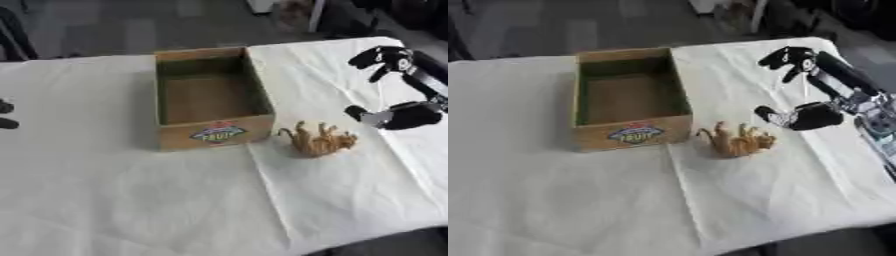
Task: Pick up objects on the table and place them in the box.
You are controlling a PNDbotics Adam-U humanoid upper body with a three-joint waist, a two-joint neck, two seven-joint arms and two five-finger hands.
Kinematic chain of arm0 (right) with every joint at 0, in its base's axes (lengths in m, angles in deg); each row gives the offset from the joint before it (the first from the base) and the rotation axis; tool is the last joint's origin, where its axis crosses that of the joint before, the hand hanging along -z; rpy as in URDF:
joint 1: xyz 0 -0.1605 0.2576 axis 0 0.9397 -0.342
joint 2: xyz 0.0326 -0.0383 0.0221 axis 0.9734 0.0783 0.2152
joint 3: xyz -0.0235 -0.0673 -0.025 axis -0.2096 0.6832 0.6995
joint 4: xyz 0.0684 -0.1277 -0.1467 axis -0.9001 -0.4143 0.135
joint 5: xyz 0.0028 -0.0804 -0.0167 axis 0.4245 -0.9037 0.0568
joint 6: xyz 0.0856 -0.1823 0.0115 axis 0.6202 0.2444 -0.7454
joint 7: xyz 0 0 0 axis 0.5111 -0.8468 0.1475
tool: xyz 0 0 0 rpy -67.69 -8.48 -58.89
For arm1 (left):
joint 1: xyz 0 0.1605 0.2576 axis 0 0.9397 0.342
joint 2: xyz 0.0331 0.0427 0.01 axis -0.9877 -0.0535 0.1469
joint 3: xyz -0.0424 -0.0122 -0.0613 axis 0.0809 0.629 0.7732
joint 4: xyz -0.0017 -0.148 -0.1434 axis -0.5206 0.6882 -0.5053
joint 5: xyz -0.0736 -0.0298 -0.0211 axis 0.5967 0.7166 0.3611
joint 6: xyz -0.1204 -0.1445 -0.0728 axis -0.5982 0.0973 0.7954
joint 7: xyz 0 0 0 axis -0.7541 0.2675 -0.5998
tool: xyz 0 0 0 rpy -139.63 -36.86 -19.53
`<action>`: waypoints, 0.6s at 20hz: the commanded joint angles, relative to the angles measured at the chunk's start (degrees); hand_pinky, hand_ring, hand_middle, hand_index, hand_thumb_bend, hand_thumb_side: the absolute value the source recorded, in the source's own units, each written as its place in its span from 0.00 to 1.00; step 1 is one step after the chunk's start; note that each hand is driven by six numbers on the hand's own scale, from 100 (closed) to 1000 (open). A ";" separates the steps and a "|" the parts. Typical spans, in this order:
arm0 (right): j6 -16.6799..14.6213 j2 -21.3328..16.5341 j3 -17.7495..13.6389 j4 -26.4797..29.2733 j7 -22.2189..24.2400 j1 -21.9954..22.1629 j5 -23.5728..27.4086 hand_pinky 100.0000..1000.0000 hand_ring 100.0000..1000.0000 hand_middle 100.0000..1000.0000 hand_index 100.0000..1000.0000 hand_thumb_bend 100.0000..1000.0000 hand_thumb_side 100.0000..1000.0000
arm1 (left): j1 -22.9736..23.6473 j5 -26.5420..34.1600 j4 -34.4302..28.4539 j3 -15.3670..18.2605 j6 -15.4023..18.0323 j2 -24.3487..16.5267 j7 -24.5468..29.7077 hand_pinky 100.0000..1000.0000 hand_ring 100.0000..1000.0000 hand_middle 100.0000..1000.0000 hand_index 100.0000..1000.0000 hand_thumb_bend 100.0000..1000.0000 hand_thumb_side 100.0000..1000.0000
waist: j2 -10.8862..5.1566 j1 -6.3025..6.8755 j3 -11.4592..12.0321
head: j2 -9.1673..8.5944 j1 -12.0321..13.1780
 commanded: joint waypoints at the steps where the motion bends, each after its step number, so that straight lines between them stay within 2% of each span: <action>1: -0.61 -3.53 0.77 -1.68 1.38 -1.62 -1.72 0.63 0.81 0.81 0.86 0.40 0.19 | -0.49 -0.23 -0.67 0.17 0.00 -0.60 0.10 0.48 0.56 0.46 0.55 0.20 0.43 | -0.76 -0.20 0.09 | -0.14 -0.21; 12: -3.42 -3.97 5.48 -10.58 5.36 -6.22 -5.87 0.65 0.81 0.79 0.85 0.41 0.21 | -0.48 -0.17 -0.44 -0.20 0.03 -0.38 0.43 0.47 0.56 0.46 0.55 0.20 0.43 | -0.54 -0.42 0.82 | -0.14 -0.81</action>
